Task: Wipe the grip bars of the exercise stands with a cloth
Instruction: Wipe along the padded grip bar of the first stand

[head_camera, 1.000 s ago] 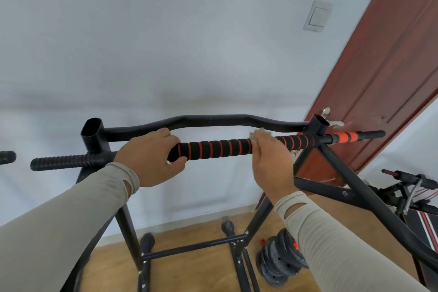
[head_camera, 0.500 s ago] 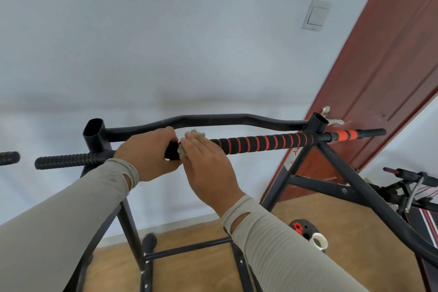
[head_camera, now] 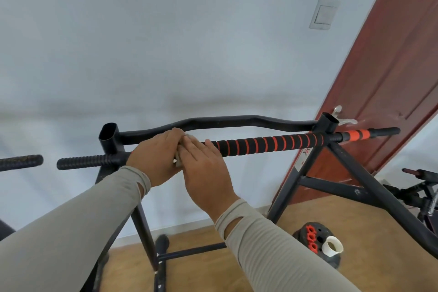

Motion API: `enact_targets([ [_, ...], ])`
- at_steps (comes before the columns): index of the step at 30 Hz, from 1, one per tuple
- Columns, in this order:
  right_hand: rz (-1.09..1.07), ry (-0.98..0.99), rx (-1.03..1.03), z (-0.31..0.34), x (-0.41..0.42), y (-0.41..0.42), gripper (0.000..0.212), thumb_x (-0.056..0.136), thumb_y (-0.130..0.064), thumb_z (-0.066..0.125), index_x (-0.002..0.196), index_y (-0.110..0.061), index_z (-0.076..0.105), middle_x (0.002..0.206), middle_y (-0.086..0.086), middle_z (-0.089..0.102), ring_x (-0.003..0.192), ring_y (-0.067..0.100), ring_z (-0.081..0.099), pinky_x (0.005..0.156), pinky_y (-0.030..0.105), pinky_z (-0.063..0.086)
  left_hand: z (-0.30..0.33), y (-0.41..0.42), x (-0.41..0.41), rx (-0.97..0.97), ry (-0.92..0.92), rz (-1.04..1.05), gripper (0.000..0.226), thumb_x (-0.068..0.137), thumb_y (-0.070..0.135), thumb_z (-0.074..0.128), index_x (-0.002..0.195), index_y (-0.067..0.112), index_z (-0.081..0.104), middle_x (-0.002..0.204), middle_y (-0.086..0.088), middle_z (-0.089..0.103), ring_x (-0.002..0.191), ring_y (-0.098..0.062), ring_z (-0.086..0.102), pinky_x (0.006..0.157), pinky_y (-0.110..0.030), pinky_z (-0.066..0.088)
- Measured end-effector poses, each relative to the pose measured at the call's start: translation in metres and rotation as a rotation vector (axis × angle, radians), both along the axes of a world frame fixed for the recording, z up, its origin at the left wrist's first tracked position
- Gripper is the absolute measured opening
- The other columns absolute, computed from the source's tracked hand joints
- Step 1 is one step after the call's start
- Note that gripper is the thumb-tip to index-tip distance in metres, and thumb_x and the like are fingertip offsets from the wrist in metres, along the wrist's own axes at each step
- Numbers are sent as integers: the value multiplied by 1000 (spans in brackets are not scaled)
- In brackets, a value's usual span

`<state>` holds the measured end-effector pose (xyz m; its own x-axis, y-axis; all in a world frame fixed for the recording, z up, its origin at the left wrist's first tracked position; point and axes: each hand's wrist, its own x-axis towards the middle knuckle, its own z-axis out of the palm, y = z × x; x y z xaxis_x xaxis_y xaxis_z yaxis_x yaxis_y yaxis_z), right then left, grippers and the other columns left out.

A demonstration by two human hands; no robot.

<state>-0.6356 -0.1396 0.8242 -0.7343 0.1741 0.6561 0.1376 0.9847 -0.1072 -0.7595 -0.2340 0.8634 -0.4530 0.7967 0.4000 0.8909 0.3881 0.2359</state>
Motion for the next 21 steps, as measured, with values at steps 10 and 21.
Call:
enact_targets([
  [10, -260, -72, 75, 15, 69, 109, 41, 82, -1, 76, 122, -6, 69, 124, 10, 73, 107, 27, 71, 110, 44, 46, 12, -1, -11, -152, -72, 1, 27, 81, 55, 69, 89, 38, 50, 69, 15, 63, 57, -3, 59, 58, -25, 51],
  [21, -532, -136, 5, 24, 129, 182, 38, 89, -6, 64, 126, -6, 70, 126, 9, 72, 107, 29, 70, 100, 44, 55, 13, 0, -9, -178, -25, 11, 23, 81, 54, 68, 92, 40, 55, 64, 16, 60, 53, -2, 57, 53, -21, 42],
])
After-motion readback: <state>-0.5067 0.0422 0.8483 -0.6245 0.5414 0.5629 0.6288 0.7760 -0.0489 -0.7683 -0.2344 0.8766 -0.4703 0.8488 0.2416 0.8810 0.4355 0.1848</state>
